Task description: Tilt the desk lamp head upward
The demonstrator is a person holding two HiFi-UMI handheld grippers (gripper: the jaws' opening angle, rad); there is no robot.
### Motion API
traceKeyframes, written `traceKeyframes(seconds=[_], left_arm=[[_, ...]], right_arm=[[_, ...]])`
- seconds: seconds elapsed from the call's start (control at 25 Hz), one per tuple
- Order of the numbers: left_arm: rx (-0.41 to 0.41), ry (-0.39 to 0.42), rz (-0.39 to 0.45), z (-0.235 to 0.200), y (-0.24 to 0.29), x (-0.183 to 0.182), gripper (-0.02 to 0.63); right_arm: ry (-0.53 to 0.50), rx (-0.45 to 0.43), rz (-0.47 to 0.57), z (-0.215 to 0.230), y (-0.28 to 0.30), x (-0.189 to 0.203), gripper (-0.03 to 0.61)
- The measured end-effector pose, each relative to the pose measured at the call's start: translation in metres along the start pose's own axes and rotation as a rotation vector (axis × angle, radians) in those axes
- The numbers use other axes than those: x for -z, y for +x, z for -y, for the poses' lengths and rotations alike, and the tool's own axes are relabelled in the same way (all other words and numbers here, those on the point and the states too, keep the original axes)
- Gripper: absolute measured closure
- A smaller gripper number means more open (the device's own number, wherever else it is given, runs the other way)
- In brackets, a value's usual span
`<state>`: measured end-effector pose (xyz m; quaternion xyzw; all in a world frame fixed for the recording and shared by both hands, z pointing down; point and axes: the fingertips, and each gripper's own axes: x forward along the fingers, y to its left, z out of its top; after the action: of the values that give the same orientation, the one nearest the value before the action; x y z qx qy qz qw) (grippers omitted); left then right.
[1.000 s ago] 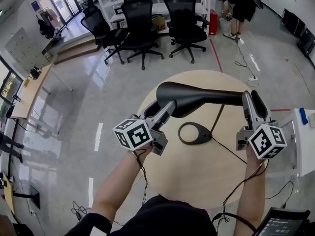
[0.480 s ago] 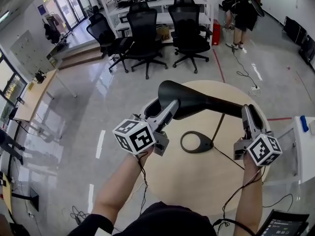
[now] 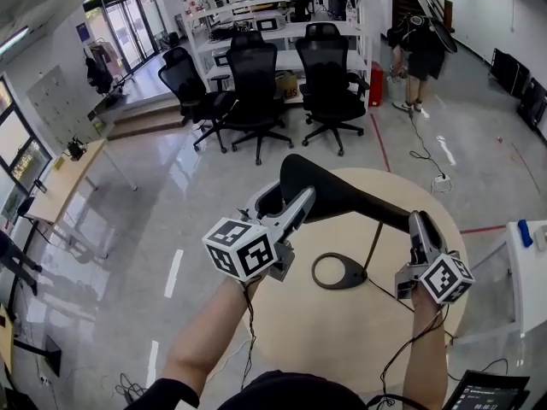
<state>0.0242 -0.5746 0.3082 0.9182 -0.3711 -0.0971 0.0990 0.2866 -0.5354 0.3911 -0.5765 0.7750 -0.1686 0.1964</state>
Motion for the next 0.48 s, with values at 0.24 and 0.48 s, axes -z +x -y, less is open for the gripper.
traceKeyframes(seconds=[0.24, 0.48], left_arm=[[0.005, 0.037, -0.004, 0.012, 0.013, -0.008, 0.363], [-0.003, 0.069, -0.008, 0.015, 0.024, -0.015, 0.363]], right_arm=[[0.064, -0.001, 0.002, 0.014, -0.002, 0.011, 0.443], [0.116, -0.016, 0.003, 0.021, 0.003, 0.017, 0.443]])
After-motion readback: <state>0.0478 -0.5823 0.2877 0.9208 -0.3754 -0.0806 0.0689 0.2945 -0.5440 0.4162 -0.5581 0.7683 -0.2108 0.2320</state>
